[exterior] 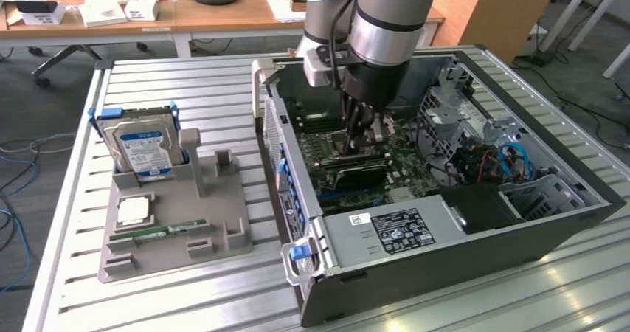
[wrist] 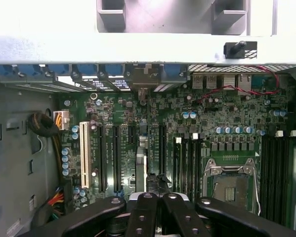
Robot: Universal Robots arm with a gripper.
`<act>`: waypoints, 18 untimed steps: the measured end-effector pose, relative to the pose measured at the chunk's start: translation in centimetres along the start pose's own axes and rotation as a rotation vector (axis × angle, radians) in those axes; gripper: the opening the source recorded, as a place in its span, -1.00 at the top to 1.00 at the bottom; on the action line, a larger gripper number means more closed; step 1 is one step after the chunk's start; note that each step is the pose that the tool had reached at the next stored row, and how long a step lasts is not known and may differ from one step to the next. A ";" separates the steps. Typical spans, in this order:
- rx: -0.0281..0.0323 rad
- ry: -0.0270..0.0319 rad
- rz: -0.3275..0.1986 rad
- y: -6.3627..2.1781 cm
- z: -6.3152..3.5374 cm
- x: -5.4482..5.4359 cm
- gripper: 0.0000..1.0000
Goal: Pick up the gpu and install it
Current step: 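Press down on the gpu until it lock into place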
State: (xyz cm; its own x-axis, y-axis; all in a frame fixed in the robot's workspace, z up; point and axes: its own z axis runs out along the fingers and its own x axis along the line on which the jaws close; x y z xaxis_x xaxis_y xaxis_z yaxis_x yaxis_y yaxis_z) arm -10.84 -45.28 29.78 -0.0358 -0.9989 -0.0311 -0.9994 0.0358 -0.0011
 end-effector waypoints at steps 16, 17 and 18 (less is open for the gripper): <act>0.0000 0.0003 0.000 0.09 -0.40 0.0 0.79; -0.0001 0.0003 0.000 0.25 -0.41 0.0 0.79; 0.0000 0.0002 0.000 0.46 -0.40 0.0 0.79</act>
State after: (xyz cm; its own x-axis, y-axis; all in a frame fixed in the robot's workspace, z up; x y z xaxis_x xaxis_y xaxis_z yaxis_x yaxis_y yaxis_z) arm -11.30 -45.29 30.17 -0.0357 -0.9989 -0.0309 -0.9994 0.0357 -0.0011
